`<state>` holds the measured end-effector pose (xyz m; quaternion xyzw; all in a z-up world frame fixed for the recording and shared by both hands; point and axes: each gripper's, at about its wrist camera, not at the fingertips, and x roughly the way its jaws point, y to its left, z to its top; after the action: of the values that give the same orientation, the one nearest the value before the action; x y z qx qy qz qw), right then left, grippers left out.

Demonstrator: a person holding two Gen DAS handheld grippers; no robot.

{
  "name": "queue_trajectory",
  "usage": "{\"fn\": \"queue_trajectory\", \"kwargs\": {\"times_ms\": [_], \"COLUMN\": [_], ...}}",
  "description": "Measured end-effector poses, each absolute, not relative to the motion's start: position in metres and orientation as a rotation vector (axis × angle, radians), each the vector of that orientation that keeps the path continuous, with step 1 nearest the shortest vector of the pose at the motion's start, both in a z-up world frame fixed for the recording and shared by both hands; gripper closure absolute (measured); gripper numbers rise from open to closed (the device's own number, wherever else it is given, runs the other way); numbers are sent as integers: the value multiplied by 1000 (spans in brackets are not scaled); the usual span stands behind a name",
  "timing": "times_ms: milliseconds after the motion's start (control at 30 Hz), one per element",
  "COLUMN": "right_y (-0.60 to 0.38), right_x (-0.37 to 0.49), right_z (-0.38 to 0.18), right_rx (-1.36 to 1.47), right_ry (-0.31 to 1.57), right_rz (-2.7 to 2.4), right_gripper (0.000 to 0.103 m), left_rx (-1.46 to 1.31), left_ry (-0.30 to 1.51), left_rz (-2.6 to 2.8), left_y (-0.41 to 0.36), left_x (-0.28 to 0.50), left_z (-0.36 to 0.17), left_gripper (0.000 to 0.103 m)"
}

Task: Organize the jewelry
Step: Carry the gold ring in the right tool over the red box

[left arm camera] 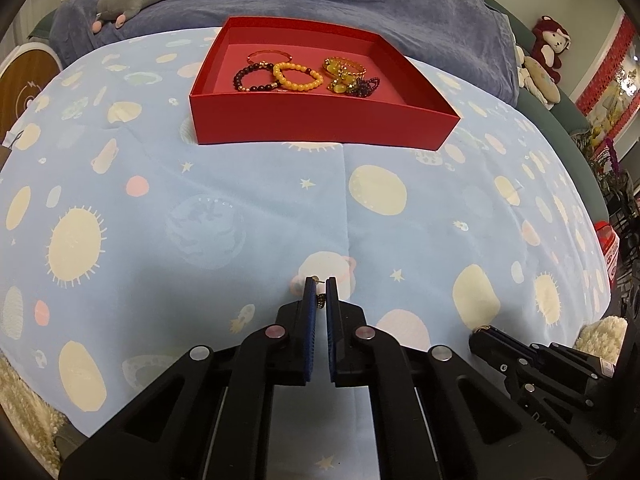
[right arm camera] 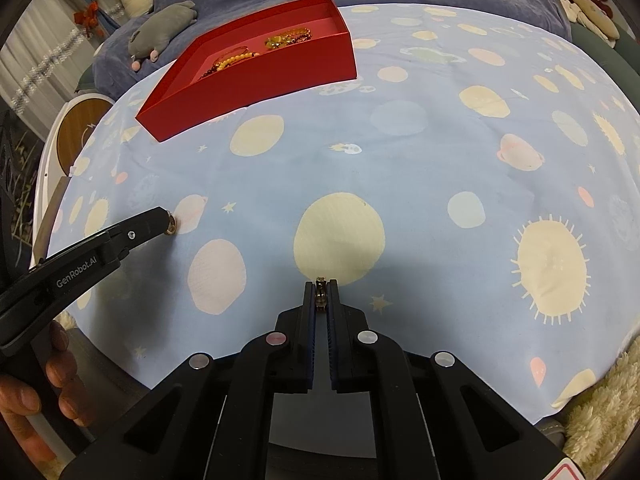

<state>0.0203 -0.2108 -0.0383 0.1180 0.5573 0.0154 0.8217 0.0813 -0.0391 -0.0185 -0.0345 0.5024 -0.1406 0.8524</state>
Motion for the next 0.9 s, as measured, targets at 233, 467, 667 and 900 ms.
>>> {"fn": "queue_trajectory", "kwargs": {"times_ms": [233,467,667,900], "right_y": [-206,-199,-191,-184], "right_x": [20,31,52,76], "right_z": [-27,-10,6,15], "right_rx": [238,268,271,261], "right_ry": [1159,1120,1079,1056], "right_rz": [51,77,101,122], "right_gripper": [98,98,98,98], "left_rx": [-76,-81,-90,-95], "left_ry": [1048,1037,1032,1021], "left_rz": [-299,-298,-297,-296], "left_y": [-36,-33,-32,-31], "left_x": [76,72,77,86], "left_z": [-8,1,6,9], "left_gripper": [98,98,98,98]}}
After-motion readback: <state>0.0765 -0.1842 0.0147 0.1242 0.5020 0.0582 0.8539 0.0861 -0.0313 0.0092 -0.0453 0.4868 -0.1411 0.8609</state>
